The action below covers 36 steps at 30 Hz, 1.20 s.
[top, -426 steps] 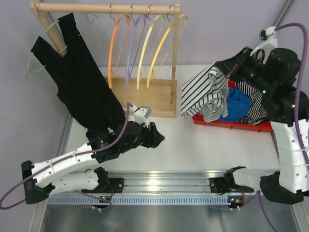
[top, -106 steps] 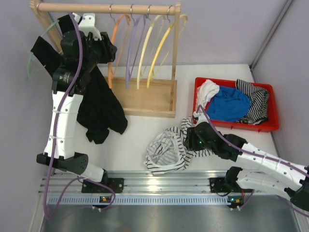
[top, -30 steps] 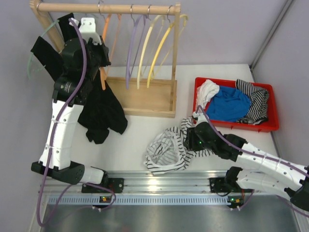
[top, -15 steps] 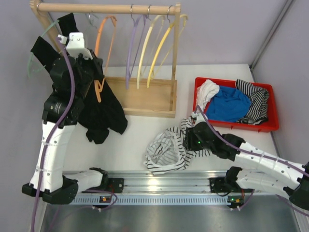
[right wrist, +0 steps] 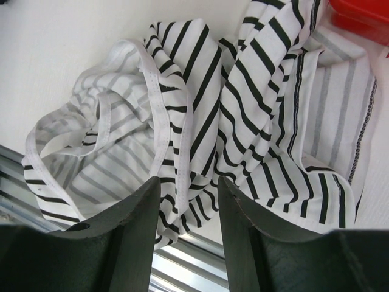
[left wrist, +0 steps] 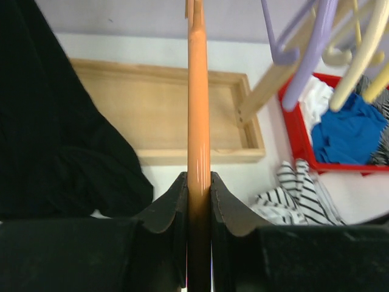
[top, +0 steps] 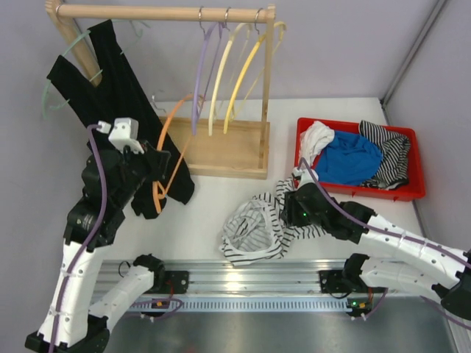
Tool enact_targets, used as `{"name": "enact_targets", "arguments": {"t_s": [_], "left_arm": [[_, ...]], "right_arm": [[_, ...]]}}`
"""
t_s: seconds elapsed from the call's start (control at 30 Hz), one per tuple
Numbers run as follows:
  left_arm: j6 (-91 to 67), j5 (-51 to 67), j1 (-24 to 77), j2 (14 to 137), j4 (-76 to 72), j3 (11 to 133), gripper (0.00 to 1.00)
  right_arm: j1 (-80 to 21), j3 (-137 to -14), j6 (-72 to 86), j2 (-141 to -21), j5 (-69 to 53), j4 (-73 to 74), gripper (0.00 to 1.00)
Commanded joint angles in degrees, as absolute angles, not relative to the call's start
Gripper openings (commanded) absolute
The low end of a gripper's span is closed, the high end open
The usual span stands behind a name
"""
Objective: Place the tank top on the hanger
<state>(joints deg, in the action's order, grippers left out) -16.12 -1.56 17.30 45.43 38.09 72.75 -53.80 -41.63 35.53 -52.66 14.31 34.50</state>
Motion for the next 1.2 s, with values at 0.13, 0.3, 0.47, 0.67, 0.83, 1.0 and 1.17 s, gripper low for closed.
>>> {"name": "enact_targets", "arguments": {"t_s": [0.13,0.3,0.47,0.67,0.83,1.0,1.17], "left_arm": [[-22.94,14.67,17.49,36.05,38.23,58.90,0.00],[-22.59,20.90,17.49,32.70,41.30,54.85,0.00],[-21.36,23.29,17.49,30.06,45.43,54.49,0.00],[-19.87,26.80,17.49,29.44,49.82,57.30,0.00],[-18.81,26.19,17.49,29.09,52.64,58.97,0.00],[-18.72,26.90,17.49,29.44,53.09,60.12,0.00],[-18.46,27.07,17.40,29.88,53.26,59.59,0.00]], "right_arm": [[-51.94,-45.70,34.98,-51.59,17.58,36.03,0.42],[-51.68,-45.26,35.07,-52.82,17.14,35.25,0.37],[-51.59,-45.09,34.54,-55.63,13.37,32.61,0.31],[-54.92,-45.44,35.86,-60.81,12.13,29.01,0.27],[-60.29,-46.84,38.05,-64.16,15.55,29.09,0.25],[-63.71,-48.25,39.37,-67.58,19.15,30.76,0.24],[-64.86,-50.45,39.99,-70.66,22.23,32.96,0.25]]}}
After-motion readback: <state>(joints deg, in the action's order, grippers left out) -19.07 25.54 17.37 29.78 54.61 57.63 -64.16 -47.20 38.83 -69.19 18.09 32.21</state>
